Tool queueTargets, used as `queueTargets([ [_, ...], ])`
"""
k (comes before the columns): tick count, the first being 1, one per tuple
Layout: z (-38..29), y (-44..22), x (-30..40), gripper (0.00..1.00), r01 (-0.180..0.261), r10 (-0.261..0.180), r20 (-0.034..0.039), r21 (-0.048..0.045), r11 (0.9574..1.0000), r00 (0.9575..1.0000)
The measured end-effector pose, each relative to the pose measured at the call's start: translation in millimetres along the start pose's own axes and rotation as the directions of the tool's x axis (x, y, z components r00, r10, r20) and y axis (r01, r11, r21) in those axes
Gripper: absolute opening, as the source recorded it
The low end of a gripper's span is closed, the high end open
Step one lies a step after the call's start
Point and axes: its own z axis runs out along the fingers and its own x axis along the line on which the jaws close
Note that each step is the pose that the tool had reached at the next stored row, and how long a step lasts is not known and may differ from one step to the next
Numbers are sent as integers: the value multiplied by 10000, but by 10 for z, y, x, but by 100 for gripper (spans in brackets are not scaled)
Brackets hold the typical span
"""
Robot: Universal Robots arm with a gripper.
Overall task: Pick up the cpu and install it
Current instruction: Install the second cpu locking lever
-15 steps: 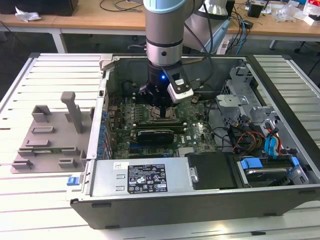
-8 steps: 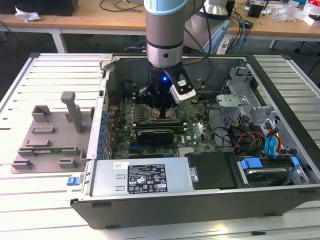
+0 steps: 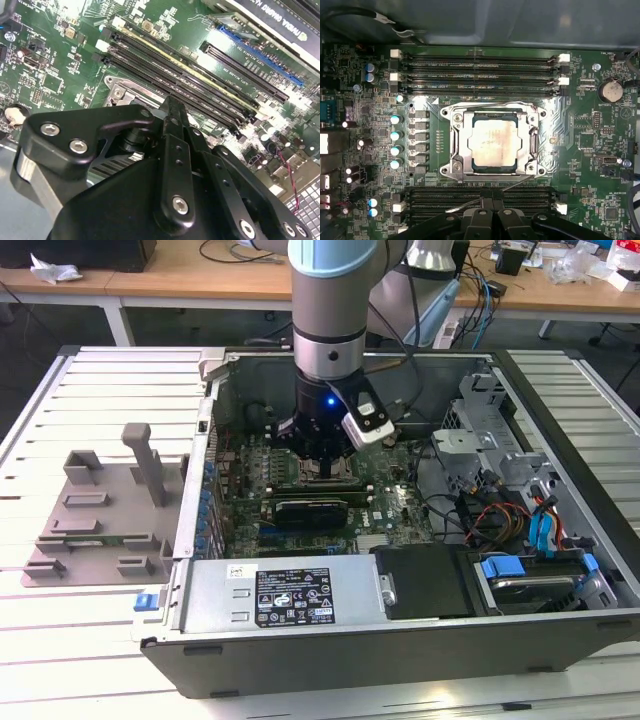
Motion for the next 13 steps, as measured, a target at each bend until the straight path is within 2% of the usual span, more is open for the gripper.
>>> queueTargets([
  [7,49,2,3,11,0,0,1,-2,10000,10000],
  [10,113,4,15,11,-2,2,1,-39,10000,10000],
  [13,125,4,30,11,-2,2,1,-41,10000,10000],
])
